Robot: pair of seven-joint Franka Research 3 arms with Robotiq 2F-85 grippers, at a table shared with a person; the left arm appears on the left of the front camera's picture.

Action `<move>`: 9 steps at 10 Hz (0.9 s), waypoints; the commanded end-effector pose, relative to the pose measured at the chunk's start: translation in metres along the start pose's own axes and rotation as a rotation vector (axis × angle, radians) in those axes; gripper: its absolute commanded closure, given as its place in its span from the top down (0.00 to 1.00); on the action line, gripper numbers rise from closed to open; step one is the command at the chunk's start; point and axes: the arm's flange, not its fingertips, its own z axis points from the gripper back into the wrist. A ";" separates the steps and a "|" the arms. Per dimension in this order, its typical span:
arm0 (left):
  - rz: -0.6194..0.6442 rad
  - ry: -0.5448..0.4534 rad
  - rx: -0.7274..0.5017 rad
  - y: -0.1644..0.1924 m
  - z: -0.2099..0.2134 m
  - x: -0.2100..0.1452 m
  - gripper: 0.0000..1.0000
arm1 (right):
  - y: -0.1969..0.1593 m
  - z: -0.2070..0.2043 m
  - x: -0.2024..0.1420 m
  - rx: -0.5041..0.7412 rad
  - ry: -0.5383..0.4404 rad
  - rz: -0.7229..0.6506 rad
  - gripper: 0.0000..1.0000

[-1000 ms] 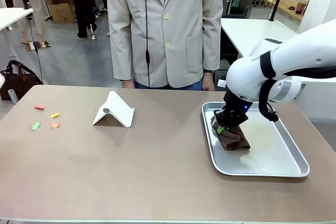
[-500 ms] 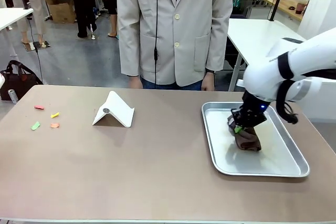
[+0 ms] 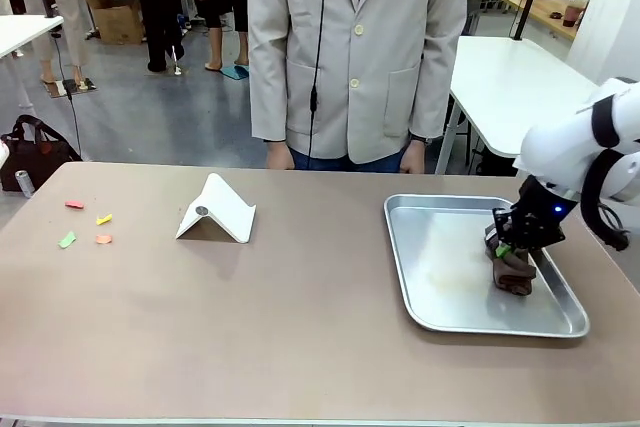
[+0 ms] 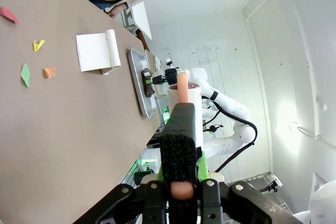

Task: Clean the surface of the table.
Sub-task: If a person points to the right, clean the right side of the table with your right hand, and if they point to the left, clean the left side with your left hand.

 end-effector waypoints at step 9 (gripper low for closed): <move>-0.002 0.005 -0.004 -0.002 0.000 -0.002 0.00 | -0.061 0.124 -0.049 1.103 -0.106 0.340 0.09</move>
